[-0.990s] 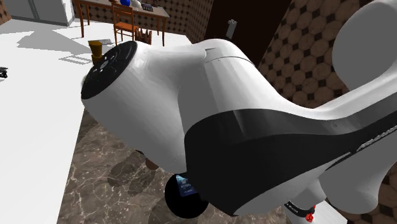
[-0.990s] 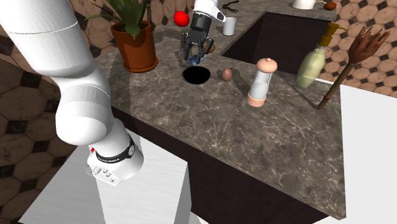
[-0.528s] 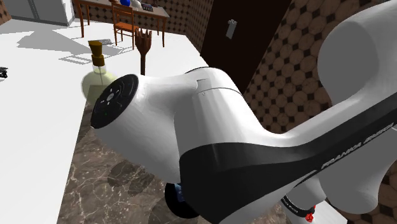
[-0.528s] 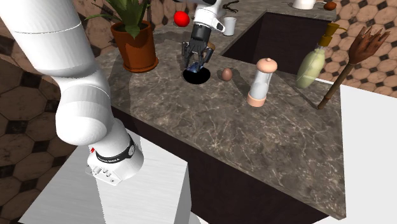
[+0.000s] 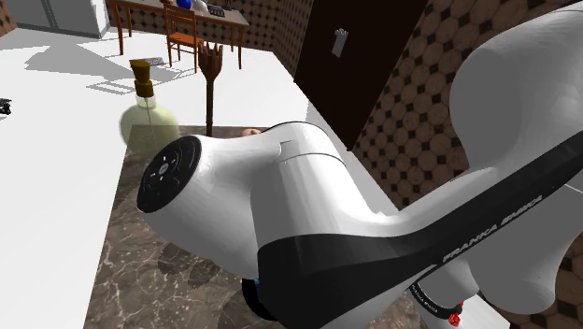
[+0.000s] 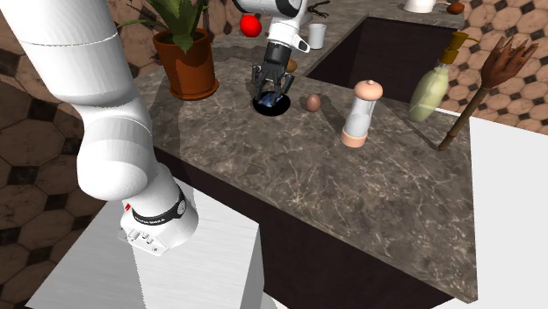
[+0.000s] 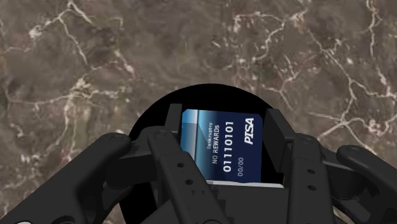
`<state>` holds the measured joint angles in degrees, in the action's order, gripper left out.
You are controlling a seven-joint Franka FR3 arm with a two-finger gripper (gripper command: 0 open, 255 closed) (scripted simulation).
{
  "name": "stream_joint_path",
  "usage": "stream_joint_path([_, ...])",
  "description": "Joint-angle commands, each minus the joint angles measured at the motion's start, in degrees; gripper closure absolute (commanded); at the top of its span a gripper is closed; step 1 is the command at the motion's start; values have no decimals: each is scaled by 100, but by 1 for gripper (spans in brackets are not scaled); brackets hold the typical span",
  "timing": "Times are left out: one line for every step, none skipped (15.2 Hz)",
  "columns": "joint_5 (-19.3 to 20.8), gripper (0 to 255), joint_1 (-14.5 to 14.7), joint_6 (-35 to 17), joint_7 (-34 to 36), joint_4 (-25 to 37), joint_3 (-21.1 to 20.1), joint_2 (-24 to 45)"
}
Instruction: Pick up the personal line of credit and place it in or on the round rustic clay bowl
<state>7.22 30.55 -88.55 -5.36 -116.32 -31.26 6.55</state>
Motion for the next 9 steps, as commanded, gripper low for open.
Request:
stream_joint_path([0,255,0,-3,1,-1,0,1])
stream_joint_path([0,255,0,-3,1,-1,0,1])
stream_joint_path([0,255,0,-2,1,-1,0,1])
stream_joint_path([0,0,0,-2,1,-1,0,1])
stream_joint_path([0,0,0,-2,1,-1,0,1])
stream_joint_path([0,0,0,-2,1,-1,0,1])
stream_joint_path([0,0,0,-2,1,-1,0,1])
stream_joint_path([0,0,0,-2,1,-1,0,1])
stream_joint_path([0,0,0,-2,1,-1,0,1])
